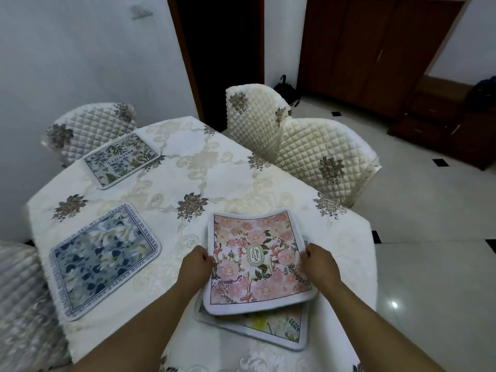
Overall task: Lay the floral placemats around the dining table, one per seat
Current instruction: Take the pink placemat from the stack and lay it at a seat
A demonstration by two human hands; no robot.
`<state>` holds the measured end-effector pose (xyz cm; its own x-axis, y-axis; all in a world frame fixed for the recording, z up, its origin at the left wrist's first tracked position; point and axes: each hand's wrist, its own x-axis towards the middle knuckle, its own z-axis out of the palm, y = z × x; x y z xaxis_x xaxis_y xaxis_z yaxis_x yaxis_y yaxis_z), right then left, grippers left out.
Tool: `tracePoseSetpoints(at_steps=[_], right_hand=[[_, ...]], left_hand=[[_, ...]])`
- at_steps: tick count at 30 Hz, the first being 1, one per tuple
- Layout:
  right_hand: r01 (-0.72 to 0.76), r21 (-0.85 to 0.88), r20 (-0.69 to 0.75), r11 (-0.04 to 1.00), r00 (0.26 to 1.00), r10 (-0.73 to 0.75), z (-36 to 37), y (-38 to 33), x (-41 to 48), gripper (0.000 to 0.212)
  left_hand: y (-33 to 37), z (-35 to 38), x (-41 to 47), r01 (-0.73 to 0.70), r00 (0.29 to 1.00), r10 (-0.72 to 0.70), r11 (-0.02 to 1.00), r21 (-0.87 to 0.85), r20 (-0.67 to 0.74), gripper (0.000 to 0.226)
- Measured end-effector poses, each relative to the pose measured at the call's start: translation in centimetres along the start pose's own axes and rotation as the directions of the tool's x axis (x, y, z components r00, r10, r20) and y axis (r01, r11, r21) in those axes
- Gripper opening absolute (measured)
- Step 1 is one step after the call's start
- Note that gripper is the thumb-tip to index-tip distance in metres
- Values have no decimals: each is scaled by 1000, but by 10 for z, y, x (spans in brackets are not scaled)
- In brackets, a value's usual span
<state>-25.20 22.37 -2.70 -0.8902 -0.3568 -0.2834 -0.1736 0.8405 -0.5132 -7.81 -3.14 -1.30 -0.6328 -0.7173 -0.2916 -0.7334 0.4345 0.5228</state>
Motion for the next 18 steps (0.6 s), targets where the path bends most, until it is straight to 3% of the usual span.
tracePoseSetpoints(at_steps=[8,18], right_hand=[[40,-67,-183,997,982,-52,-56,-19,-88,34],[-102,-70,-424,992,903,63,-128,9,-254,23]], left_hand=[[9,-60,-65,-201,979,201,980,8,-47,17],[42,-105,-175,-496,868,495,868,-19,-37,20]])
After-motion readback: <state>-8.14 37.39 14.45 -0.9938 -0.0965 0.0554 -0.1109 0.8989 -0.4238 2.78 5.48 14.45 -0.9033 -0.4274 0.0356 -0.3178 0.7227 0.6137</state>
